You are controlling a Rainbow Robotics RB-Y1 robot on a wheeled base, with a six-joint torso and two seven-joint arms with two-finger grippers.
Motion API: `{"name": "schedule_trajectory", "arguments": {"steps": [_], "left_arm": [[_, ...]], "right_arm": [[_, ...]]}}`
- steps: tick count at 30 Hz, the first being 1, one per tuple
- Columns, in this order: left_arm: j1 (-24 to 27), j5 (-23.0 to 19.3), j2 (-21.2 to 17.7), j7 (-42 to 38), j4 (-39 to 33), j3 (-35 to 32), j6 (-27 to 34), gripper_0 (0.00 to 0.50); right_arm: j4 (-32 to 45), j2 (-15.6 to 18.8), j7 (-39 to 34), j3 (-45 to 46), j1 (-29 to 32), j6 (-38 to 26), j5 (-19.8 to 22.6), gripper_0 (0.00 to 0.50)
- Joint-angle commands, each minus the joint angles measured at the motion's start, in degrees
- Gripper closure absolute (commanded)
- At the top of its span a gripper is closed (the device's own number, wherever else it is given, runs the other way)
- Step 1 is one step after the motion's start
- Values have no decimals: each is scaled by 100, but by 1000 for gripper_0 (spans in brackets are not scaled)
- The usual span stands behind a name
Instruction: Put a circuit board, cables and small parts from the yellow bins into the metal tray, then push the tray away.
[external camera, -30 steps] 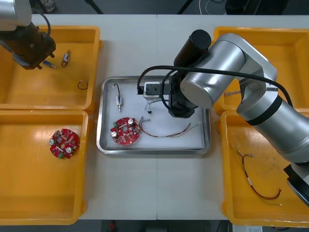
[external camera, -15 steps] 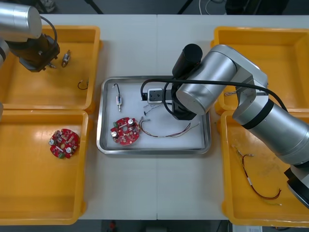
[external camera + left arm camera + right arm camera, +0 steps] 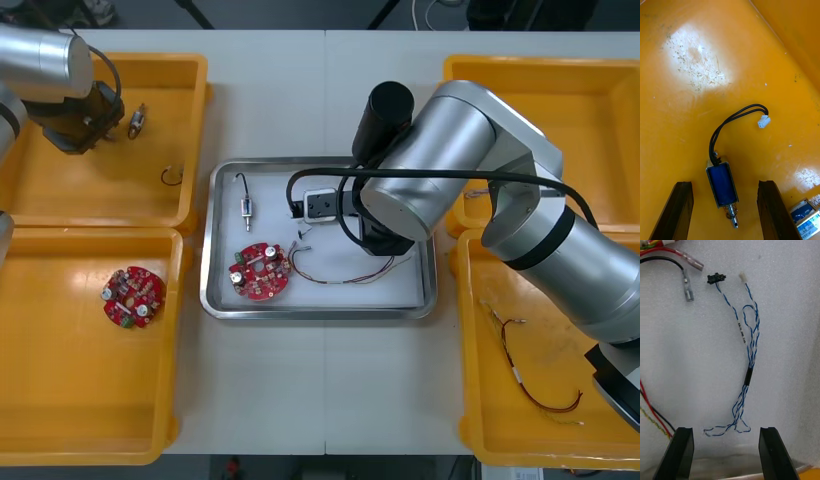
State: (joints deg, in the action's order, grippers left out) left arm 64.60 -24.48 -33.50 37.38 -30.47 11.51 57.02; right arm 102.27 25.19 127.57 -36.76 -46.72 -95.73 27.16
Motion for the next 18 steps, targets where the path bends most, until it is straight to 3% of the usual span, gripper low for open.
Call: {"name": "schedule_trajectory", "arguments": {"steps": [1, 7, 16, 18], "left_arm": [[185, 102, 55, 568, -38, 167, -191, 0], [176, 119, 55, 559, -38, 326, -200, 0], [0, 119, 55, 586, -38, 369, -411, 0], [-26, 119, 55, 586, -38, 457, -429, 52]], "right_arm": [[707, -304, -268, 810, 119, -719, 17, 0], [1498, -366, -435, 1777, 840, -1396, 26, 0], [2131, -366, -1578, 2850, 1227, -1427, 61, 0], [2236, -375, -1885, 3034, 1315, -1427, 26, 0]]}}
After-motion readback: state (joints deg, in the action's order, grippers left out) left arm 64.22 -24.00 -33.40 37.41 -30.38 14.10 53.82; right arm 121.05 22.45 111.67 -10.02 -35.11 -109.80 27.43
